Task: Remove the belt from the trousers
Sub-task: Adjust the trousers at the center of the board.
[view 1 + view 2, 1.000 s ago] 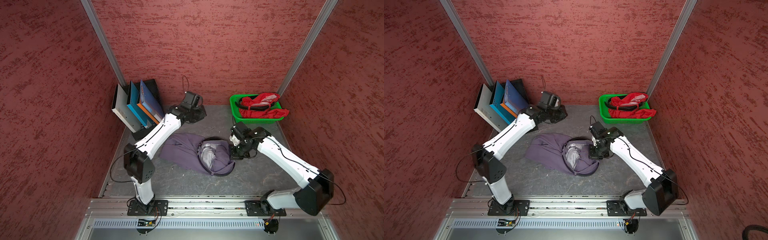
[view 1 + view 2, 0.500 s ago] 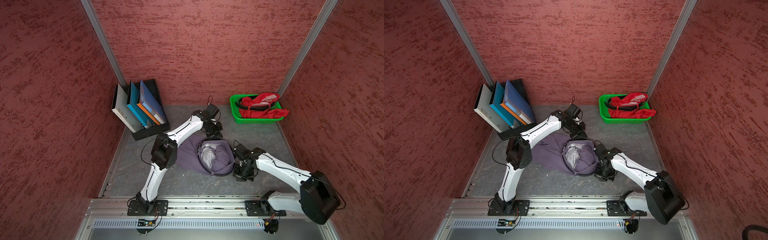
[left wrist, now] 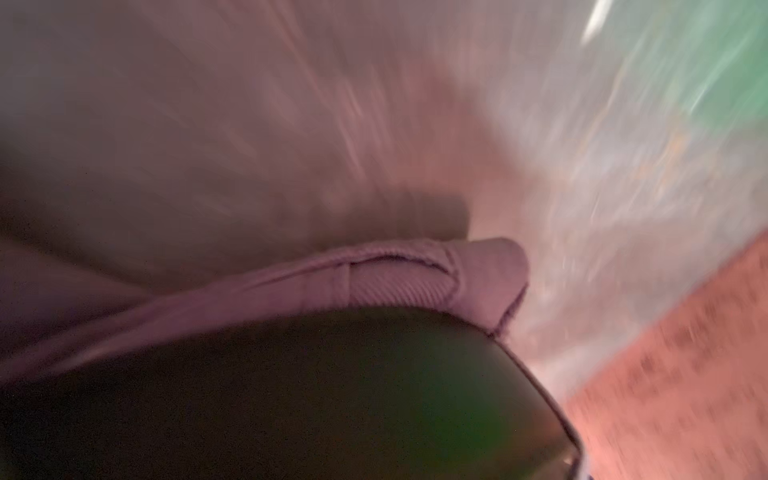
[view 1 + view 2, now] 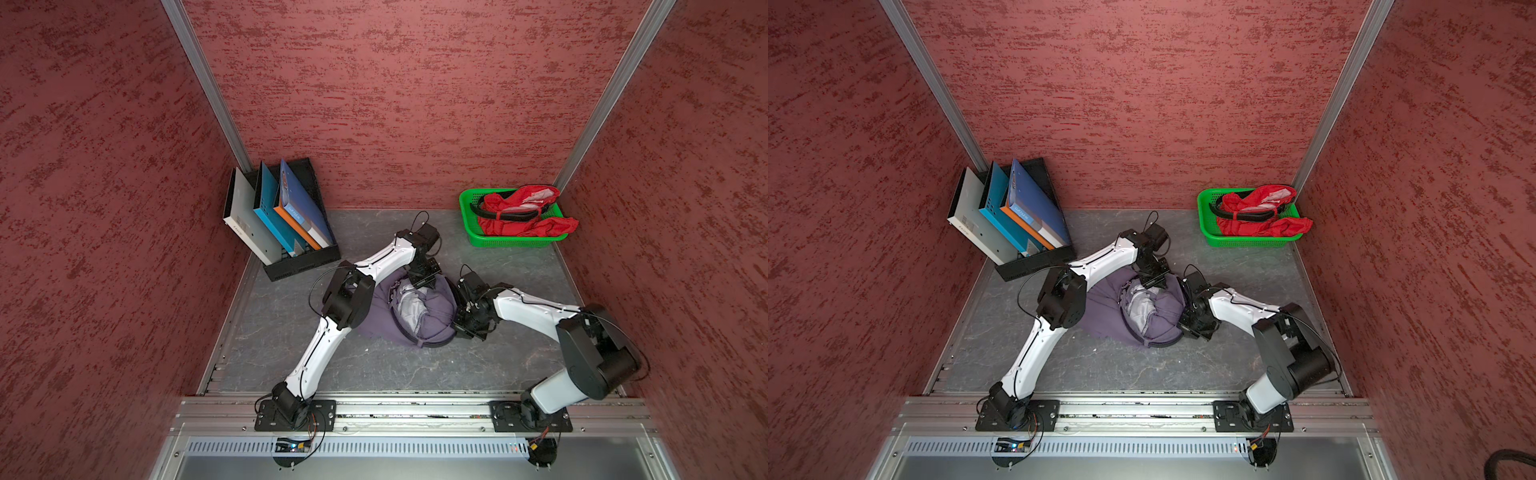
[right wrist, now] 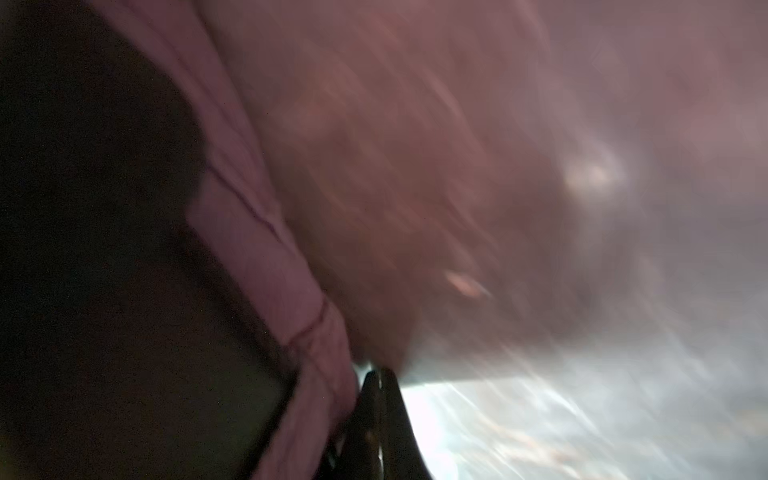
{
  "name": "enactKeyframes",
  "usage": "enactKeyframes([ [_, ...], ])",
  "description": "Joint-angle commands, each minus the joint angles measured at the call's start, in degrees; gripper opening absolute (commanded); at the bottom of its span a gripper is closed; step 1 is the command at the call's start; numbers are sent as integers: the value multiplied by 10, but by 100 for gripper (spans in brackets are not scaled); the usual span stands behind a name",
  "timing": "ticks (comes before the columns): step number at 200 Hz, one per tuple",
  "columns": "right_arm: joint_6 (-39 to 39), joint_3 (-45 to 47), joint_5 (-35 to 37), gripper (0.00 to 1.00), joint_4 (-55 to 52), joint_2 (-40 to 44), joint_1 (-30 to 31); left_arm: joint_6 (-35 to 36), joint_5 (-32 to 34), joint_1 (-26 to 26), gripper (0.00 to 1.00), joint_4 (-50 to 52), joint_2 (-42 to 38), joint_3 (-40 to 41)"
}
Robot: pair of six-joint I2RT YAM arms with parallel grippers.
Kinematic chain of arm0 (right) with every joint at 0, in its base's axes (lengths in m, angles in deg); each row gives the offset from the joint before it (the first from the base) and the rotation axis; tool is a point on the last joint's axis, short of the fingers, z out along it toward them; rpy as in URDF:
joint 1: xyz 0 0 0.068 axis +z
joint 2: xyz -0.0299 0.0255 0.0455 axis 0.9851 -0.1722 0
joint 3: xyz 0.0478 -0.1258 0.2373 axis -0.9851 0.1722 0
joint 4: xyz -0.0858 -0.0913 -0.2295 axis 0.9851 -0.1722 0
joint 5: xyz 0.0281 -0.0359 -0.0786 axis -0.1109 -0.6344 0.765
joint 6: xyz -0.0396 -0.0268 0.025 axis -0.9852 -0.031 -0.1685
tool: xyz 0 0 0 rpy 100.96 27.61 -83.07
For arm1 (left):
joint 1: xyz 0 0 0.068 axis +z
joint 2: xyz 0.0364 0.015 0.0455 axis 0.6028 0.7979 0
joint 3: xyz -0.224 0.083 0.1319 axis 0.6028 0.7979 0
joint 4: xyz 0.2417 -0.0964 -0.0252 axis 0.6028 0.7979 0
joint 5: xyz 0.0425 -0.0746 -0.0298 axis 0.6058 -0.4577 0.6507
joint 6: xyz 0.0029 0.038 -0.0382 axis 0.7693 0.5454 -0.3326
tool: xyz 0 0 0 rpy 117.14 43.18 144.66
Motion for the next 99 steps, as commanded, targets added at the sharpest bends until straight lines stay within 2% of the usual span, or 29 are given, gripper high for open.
enactKeyframes([
  [1, -29, -39, 1, 0, 84, -50, -9, -12, 166, 22, 0, 35, -44, 27],
  [30, -64, -119, 8, 0, 109, -107, -21, -50, 308, 30, 0, 4, -139, 128],
  [43, -85, -166, 29, 0, 105, -129, -29, -62, 352, 32, 0, -19, -186, 181],
  [76, -141, -296, 44, 5, 126, -180, -50, -81, 384, 35, 0, -85, -293, 303],
  [99, -201, -368, 42, 9, 125, -187, -48, -67, 422, 35, 0, -153, -414, 397],
])
